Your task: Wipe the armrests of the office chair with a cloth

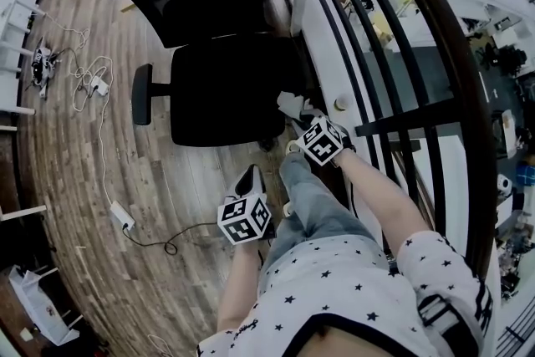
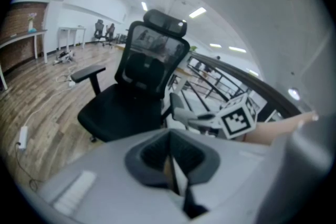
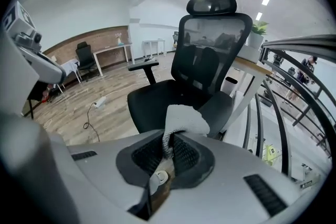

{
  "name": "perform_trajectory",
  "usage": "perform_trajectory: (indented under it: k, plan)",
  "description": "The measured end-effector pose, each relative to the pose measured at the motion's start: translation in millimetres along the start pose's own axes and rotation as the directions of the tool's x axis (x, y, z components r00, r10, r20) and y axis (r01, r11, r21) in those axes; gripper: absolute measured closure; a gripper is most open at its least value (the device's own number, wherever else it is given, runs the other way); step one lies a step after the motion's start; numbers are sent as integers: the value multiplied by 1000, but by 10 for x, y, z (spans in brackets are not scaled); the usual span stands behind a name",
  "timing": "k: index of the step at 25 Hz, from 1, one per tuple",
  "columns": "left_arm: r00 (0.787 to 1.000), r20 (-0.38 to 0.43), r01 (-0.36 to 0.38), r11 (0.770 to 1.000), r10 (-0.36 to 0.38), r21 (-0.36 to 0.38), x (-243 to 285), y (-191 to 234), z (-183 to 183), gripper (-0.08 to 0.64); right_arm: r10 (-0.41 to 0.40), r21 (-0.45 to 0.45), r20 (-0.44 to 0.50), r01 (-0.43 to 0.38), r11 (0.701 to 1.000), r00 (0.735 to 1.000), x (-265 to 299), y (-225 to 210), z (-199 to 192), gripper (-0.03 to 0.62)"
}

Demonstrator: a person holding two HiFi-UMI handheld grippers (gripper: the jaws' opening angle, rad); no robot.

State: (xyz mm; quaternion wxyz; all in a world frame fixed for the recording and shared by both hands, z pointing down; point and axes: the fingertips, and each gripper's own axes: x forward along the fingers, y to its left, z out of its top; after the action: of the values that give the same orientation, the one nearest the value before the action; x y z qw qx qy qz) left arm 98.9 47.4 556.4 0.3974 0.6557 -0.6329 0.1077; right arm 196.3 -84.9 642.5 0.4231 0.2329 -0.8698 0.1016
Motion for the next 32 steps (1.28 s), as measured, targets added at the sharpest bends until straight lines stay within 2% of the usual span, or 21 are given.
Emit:
perform_trajectory:
  k: [13,19,32]
  plan:
    - [997,69,-25,1000,26,-11,-407,2,-94,554,23,44,170,-30,999,985,-664,512,237,561]
    - [994,105,-33,999,33,-9,-587,-6,-100,554,47,74,250,-67,995,967,-1022,788,326,561]
    - [982,181,-49,999,50,-8,-933,-33,-87,554,86,48,374,-112,993,923,-1669,1260,515,561]
